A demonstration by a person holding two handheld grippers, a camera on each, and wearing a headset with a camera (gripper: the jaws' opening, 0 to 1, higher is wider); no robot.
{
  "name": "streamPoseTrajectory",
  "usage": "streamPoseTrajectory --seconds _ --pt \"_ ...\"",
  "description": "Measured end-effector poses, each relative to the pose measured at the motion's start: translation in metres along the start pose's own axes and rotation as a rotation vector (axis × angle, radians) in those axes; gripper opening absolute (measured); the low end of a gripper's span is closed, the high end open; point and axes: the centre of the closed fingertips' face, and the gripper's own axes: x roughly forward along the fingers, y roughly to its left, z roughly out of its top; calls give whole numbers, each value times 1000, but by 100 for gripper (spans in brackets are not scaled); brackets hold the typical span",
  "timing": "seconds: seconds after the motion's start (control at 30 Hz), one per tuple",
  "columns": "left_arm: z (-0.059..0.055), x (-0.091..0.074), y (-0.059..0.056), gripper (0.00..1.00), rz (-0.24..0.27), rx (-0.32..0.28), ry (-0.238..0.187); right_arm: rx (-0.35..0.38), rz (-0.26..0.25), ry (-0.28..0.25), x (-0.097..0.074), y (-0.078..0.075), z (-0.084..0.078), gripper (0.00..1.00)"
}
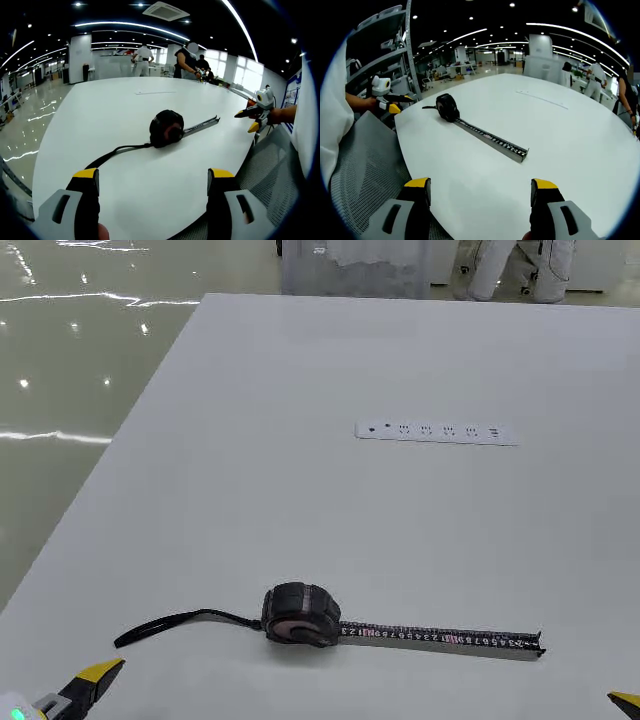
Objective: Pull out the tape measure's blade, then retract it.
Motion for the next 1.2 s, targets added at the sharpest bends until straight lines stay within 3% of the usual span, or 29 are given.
streamPoseTrajectory --seconds 0.6,1.2 --pt "11 10 -6 87 -19 13 -12 -2 -15 -10 -3 -2 5 82" --pt "29 40 -33 86 -49 -6 -9 -7 -16 -26 0 -7 11 82"
